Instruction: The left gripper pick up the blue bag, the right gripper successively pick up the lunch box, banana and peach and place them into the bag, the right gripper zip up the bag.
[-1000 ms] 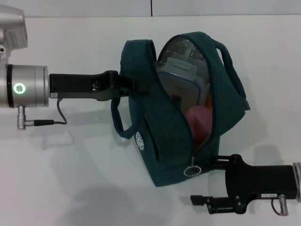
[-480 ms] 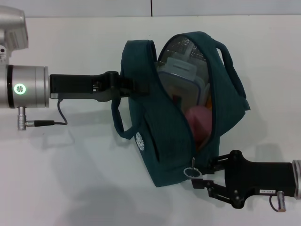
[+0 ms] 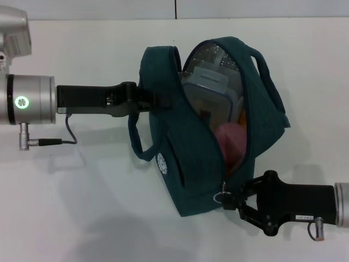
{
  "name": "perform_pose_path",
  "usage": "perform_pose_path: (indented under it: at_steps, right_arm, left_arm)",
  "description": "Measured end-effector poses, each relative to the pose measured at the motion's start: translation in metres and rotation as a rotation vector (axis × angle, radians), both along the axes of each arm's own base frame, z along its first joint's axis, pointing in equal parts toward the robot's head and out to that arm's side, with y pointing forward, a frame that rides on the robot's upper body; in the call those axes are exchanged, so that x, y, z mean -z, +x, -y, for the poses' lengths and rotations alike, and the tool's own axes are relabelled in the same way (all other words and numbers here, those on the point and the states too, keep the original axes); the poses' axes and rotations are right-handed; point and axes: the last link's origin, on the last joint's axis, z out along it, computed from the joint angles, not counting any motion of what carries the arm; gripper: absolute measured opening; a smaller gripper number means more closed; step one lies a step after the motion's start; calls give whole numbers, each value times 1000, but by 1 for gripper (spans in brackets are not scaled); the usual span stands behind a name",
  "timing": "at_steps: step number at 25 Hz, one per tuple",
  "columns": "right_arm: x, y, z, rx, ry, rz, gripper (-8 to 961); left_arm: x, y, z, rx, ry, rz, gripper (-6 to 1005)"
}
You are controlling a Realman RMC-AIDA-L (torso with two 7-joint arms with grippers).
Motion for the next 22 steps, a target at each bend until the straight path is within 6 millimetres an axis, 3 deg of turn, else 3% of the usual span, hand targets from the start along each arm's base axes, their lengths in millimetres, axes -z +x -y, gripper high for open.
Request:
perform_pose_path:
  at_steps: [10, 22]
  right_arm:
    - [4, -3, 1, -38, 18, 6, 7]
    - [-15, 2, 2, -72, 56, -5, 8]
  left_arm:
    - [0, 0, 0, 9, 7, -3, 58]
    - [0, -2, 1, 41, 43, 4, 58]
